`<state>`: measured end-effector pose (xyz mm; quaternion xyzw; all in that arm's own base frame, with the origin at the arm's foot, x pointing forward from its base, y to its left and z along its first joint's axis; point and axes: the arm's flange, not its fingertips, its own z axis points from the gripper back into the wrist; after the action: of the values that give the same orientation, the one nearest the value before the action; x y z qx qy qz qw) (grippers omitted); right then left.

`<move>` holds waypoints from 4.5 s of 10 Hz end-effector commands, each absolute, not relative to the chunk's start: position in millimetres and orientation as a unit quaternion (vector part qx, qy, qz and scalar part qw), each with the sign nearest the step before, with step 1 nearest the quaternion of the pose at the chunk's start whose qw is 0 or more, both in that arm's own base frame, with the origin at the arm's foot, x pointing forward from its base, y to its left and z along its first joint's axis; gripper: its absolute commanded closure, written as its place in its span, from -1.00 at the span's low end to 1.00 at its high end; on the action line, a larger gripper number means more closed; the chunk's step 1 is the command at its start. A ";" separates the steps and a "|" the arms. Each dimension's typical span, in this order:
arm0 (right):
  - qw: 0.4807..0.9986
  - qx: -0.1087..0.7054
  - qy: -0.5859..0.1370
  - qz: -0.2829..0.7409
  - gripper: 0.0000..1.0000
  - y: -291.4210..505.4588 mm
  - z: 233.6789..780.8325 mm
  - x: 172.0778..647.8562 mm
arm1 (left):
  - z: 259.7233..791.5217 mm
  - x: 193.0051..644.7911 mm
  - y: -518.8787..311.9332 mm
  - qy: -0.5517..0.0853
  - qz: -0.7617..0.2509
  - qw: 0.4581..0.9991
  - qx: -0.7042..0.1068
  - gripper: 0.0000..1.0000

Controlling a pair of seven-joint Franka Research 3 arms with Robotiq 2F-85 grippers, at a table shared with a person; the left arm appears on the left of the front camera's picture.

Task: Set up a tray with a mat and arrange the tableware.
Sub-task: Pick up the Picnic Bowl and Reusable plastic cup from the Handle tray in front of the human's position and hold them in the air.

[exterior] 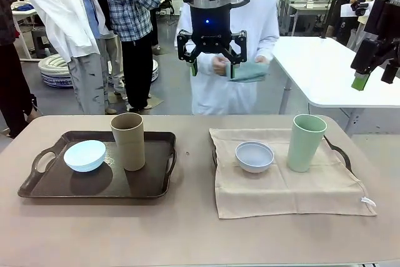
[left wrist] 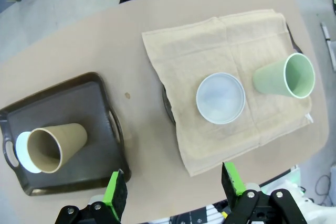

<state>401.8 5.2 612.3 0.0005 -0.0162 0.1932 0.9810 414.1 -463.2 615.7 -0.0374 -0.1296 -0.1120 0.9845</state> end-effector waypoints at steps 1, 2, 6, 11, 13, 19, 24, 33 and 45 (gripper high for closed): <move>0.977 -0.016 -0.026 0.212 -1.00 -6.4 606.1 401.2 | 607.5 414.4 -454.0 -0.126 -0.123 0.983 -0.045 -0.90; 0.977 -0.009 -0.031 0.211 -1.00 -15.5 595.1 404.0 | 594.6 416.9 -440.5 -0.123 -0.137 0.982 -0.046 -0.90; 0.982 0.075 -0.012 0.175 -1.00 -67.4 542.8 413.2 | 565.4 423.0 -348.6 -0.105 -0.141 0.980 -0.098 -0.90; 0.954 0.276 -0.022 0.117 -1.00 -166.4 499.5 408.3 | 547.7 417.7 -170.5 -0.071 -0.085 0.955 -0.276 -0.90; 0.935 0.337 -0.037 0.101 -1.00 -189.9 488.6 397.5 | 536.5 401.2 -101.8 -0.048 -0.052 0.943 -0.325 -0.90; 0.899 0.434 -0.052 -0.033 -1.00 -262.3 448.5 362.3 | 489.6 353.3 22.0 -0.059 0.043 0.919 -0.388 -0.90; 0.873 0.467 -0.122 -0.071 -1.00 -296.6 444.4 321.8 | 472.2 318.5 73.1 -0.064 0.064 0.917 -0.389 -0.90; 0.879 0.457 -0.117 -0.065 -1.00 -297.9 453.8 325.9 | 475.4 318.8 81.9 -0.065 0.087 0.916 -0.386 -0.90; 0.879 0.457 -0.117 -0.065 -1.00 -297.9 453.8 325.9 | 475.4 318.8 81.9 -0.065 0.087 0.916 -0.386 -0.90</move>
<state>326.1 -296.8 453.2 0.4560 -0.1189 -0.0603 0.8799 318.9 81.8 476.4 -0.3856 -0.0673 0.0881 0.9160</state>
